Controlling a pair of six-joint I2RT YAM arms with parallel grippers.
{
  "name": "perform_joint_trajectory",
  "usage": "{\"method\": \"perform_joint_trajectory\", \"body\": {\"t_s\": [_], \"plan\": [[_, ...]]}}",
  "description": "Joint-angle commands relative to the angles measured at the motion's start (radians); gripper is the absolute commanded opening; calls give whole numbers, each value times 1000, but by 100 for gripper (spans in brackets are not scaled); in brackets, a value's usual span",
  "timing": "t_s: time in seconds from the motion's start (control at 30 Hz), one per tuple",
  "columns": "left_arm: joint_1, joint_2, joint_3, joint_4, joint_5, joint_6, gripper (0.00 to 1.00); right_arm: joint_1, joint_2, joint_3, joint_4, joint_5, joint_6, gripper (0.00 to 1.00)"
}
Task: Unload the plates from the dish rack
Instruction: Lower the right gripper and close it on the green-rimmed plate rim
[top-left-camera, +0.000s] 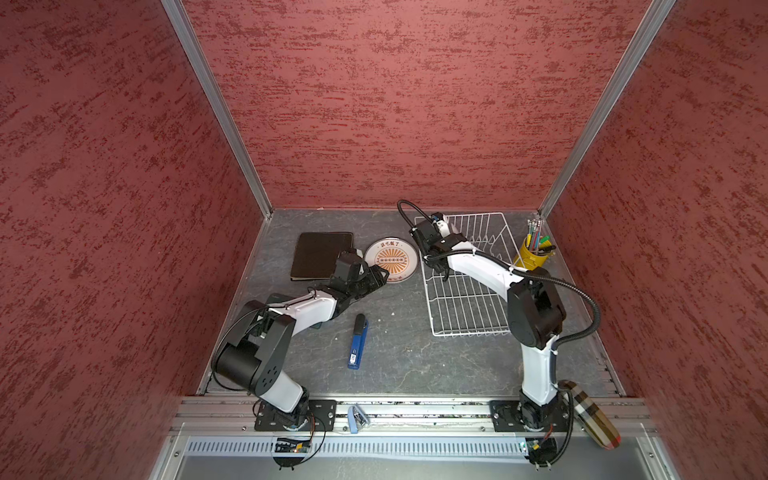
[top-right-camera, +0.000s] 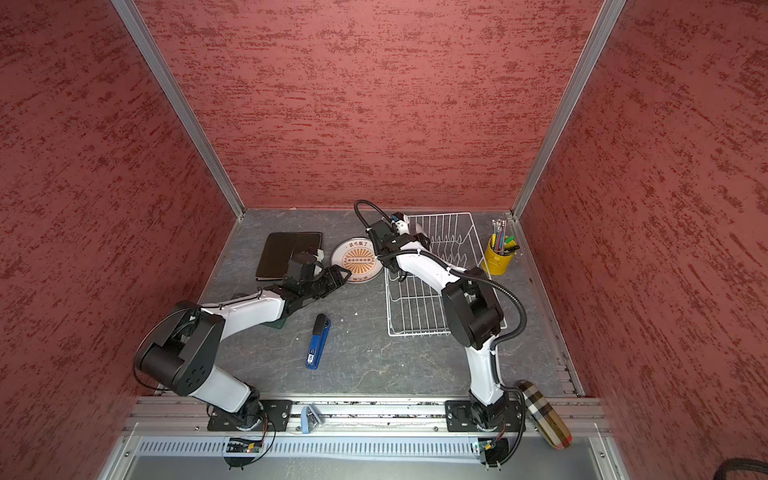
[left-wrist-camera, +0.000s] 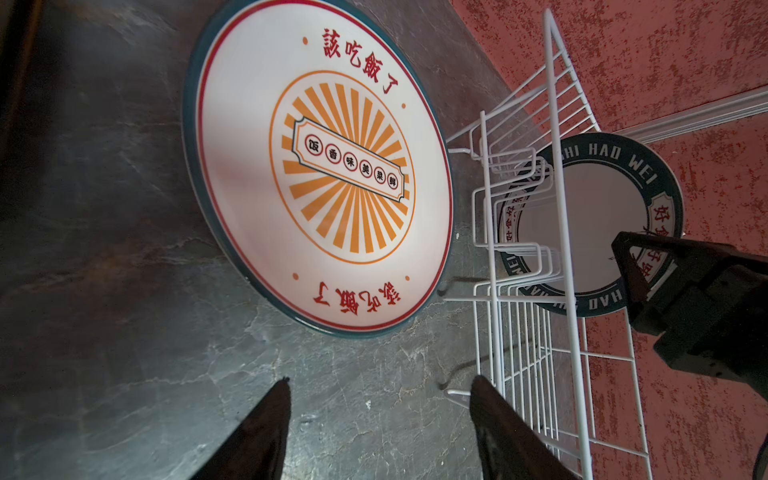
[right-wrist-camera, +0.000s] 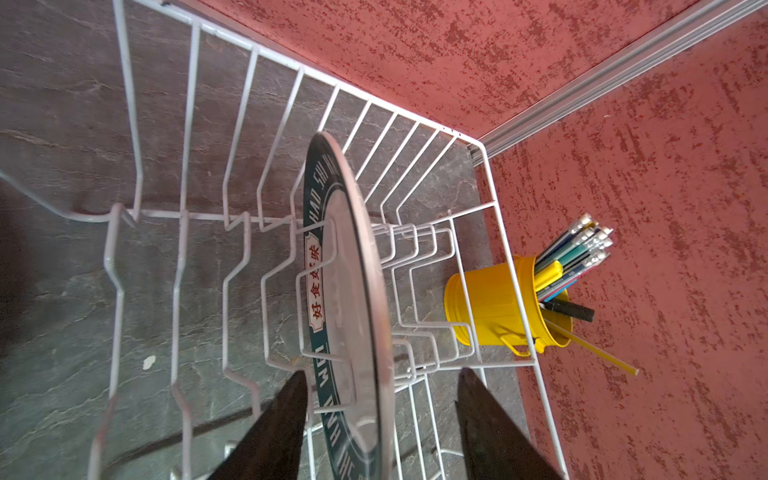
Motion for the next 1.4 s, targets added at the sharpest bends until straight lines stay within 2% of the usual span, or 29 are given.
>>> {"method": "perform_joint_trajectory", "body": {"t_s": [0.0, 0.3, 0.5, 0.8, 1.37], "plan": [[-6, -8, 26, -7, -7, 21, 69, -14, 12, 4, 25, 31, -4, 52], [-14, 1, 24, -10, -17, 26, 69, -30, 15, -14, 41, -1, 17, 47], [-19, 5, 24, -11, -17, 26, 69, -35, 21, -26, 46, 10, 36, 40], [-21, -2, 23, -15, -20, 28, 69, -37, 29, -42, 45, 23, 54, 35], [-21, -3, 24, -18, -17, 28, 69, -37, 26, -53, 45, 18, 65, 21]]}}
